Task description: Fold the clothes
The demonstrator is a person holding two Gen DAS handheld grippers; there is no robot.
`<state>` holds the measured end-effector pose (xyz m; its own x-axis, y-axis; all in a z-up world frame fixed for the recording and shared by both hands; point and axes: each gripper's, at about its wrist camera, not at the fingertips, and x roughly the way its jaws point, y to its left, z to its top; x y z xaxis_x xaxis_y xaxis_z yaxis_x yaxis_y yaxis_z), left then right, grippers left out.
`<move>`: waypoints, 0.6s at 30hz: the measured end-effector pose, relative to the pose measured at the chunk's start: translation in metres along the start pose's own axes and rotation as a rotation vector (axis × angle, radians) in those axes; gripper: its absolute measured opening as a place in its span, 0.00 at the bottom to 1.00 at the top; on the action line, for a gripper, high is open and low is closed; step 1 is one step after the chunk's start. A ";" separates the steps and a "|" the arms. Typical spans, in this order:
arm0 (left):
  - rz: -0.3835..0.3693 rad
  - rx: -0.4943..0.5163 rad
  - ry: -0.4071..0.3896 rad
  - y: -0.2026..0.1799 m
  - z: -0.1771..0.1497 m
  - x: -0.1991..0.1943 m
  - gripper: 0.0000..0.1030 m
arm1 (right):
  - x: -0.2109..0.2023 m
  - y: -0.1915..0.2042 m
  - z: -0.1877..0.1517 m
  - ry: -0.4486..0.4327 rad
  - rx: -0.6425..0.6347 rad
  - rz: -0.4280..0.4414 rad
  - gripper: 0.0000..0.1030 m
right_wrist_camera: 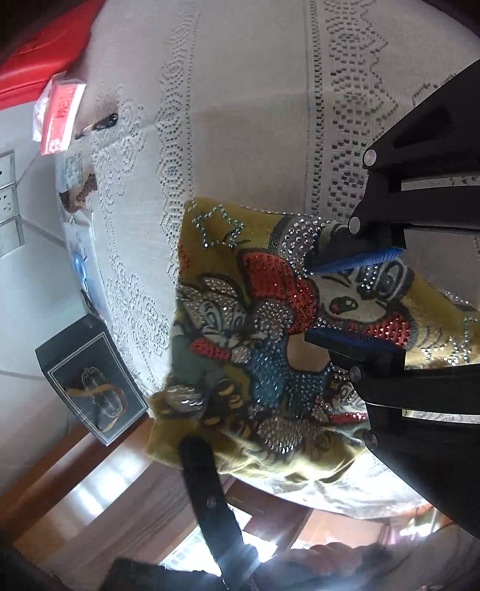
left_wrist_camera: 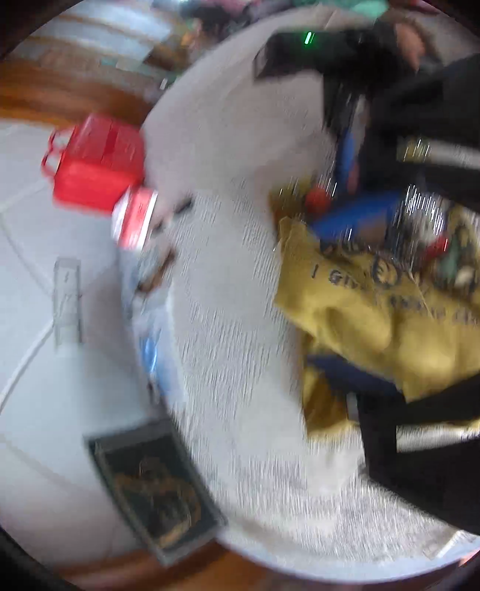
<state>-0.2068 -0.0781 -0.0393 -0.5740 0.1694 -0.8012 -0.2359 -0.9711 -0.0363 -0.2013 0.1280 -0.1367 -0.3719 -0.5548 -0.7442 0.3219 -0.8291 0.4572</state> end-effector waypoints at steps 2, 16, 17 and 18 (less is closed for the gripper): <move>0.002 -0.038 -0.007 0.019 -0.001 0.004 0.79 | -0.001 -0.001 -0.002 0.002 0.003 0.009 0.30; 0.140 0.017 0.149 0.028 -0.044 0.050 0.15 | -0.003 0.008 -0.004 -0.043 -0.101 -0.136 0.28; 0.166 0.000 0.122 0.035 -0.046 0.037 0.15 | -0.004 0.009 -0.005 -0.038 -0.104 -0.147 0.28; 0.181 -0.031 0.102 0.046 -0.049 0.025 0.15 | -0.008 0.011 -0.005 -0.043 -0.111 -0.159 0.29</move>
<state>-0.1941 -0.1264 -0.0902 -0.5217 -0.0245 -0.8528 -0.1109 -0.9892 0.0963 -0.1904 0.1236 -0.1288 -0.4619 -0.4215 -0.7804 0.3489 -0.8953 0.2770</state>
